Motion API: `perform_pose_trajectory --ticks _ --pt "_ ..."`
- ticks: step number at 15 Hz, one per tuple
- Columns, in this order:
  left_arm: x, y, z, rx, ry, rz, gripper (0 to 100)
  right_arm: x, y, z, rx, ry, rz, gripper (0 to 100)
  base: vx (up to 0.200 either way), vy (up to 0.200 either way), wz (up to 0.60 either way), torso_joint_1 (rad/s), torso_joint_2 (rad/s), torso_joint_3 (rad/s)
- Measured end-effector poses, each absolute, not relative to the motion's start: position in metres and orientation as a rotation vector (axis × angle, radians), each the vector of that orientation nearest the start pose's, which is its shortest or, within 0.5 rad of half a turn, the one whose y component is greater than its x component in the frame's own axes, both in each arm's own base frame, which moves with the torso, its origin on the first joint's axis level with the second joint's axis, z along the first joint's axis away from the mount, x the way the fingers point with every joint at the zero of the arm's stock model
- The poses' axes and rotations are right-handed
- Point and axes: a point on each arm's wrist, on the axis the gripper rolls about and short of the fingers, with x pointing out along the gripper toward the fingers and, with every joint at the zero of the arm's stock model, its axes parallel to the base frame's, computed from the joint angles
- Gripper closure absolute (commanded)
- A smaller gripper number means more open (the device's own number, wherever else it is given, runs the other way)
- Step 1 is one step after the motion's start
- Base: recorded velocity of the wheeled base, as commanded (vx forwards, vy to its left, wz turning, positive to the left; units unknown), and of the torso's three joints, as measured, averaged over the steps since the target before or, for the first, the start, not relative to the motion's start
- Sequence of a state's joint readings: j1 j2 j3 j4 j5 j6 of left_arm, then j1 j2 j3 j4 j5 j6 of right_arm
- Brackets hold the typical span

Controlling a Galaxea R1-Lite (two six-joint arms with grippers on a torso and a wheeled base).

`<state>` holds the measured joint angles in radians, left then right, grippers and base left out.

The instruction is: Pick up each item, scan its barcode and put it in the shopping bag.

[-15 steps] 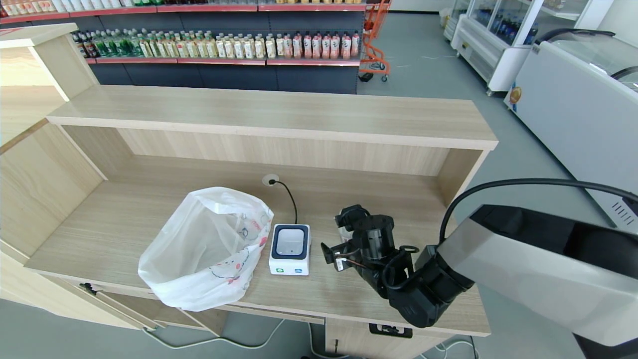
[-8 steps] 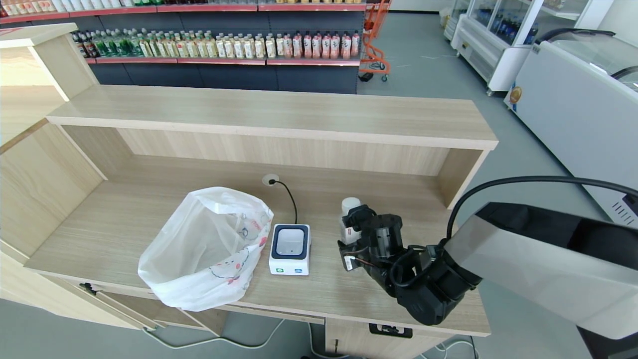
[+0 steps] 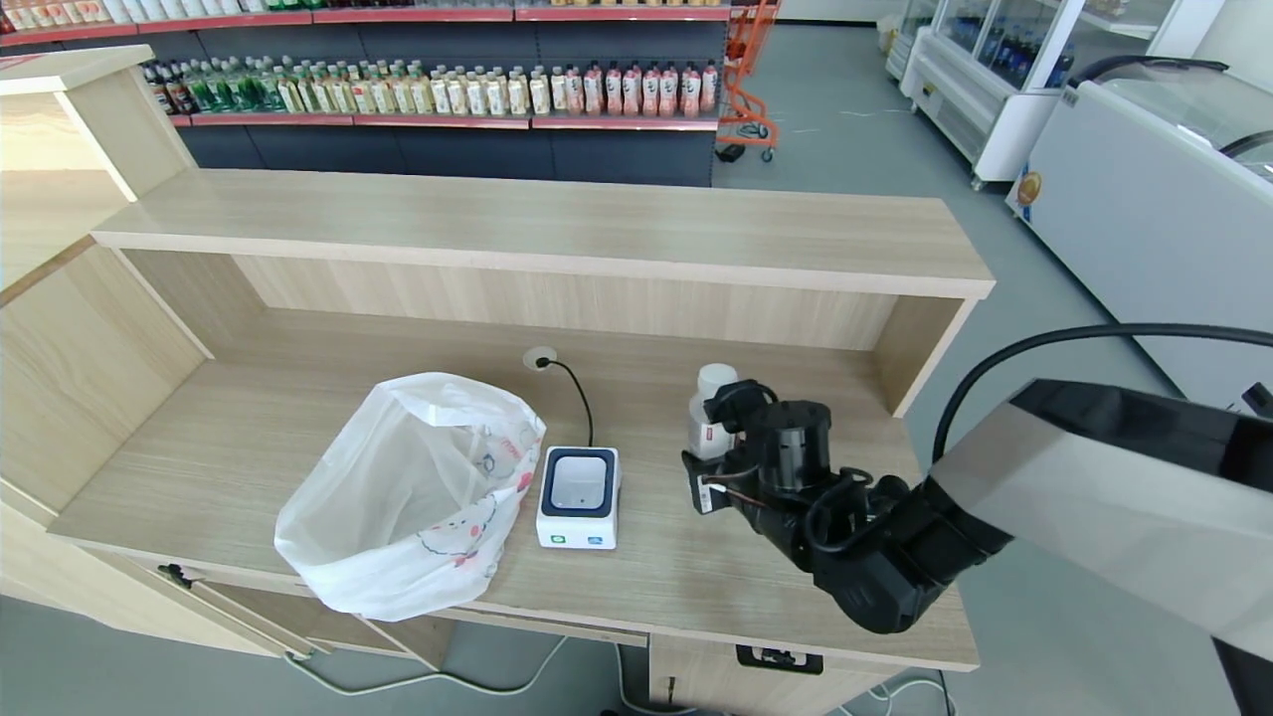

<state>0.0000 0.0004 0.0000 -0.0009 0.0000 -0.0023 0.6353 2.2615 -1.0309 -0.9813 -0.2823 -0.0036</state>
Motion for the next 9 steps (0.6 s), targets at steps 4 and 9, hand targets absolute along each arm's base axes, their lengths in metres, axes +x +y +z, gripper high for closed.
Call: perform_pose_trajectory --ticks 4,9 --pt "-0.023 0.0 0.076 -0.002 0.0 0.0 0 0.317 0.219 0.137 0.063 0.207 0.496 100 0.0 0.0 0.0 0.0 0.0 0.0" --pt "-0.023 0.0 0.076 -0.003 0.0 0.0 0 0.244 0.151 0.226 0.332 0.253 0.961 100 0.0 0.0 0.0 0.0 0.0 0.0"
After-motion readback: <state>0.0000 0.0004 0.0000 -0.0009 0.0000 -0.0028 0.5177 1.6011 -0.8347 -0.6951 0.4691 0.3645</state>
